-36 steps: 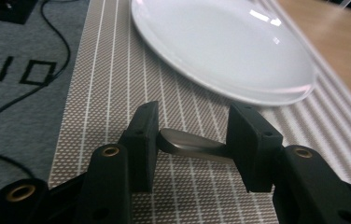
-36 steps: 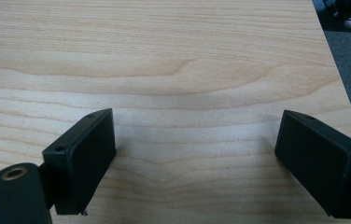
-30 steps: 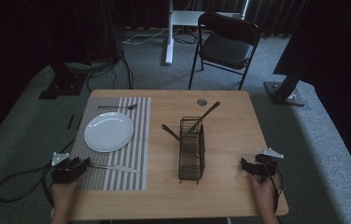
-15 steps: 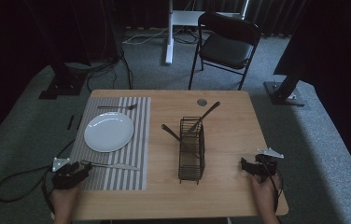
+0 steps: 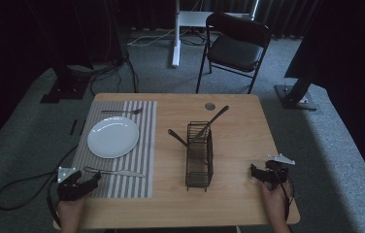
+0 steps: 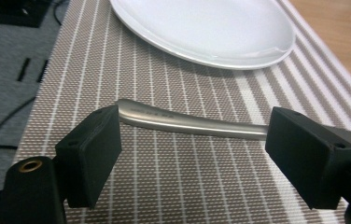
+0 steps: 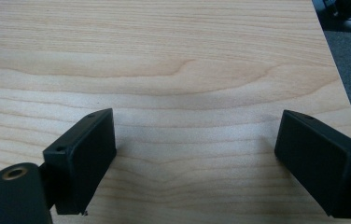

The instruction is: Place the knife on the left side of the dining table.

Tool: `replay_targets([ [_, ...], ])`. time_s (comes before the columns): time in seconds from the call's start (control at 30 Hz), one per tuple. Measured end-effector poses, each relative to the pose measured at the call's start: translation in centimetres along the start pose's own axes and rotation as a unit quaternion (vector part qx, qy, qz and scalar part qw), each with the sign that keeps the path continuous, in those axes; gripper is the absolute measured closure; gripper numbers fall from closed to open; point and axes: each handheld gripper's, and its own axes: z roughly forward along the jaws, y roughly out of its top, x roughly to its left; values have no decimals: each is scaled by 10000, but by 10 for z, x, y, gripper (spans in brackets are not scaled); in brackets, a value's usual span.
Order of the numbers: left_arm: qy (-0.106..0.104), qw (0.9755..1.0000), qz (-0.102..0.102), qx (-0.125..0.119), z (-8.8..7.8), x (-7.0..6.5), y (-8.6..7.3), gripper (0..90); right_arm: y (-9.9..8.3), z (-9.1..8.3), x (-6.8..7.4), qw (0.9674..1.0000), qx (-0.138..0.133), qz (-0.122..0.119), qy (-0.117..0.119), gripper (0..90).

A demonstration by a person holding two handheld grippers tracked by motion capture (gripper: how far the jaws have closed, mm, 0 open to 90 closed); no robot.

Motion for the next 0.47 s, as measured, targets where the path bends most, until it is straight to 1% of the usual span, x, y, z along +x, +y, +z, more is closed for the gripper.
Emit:
replay_targets([
  [0.03,25,10000,32,-11,0,-1,-1,163,0,0,0,10000,1,0,0,119],
  [0.07,-3,10000,45,9,1,-1,-1,130,0,0,0,10000,2,-1,1,119],
  [0.1,39,9999,112,67,2,-3,-2,89,0,0,0,10000,1,1,0,120],
  [0.17,211,9993,281,133,3,-7,-5,86,0,0,0,10000,2,0,1,119],
  [0.2,202,9993,299,134,3,-7,-6,77,0,0,0,10000,2,2,0,119],
  [0.23,149,9993,287,212,4,-8,-6,6,0,0,0,10000,3,1,1,119],
  [0.4,155,9989,361,247,7,-12,-7,0,0,0,0,10000,1,2,-3,119],
  [0.47,125,9986,425,275,9,-14,-6,0,0,0,0,10000,3,16,-13,119],
])
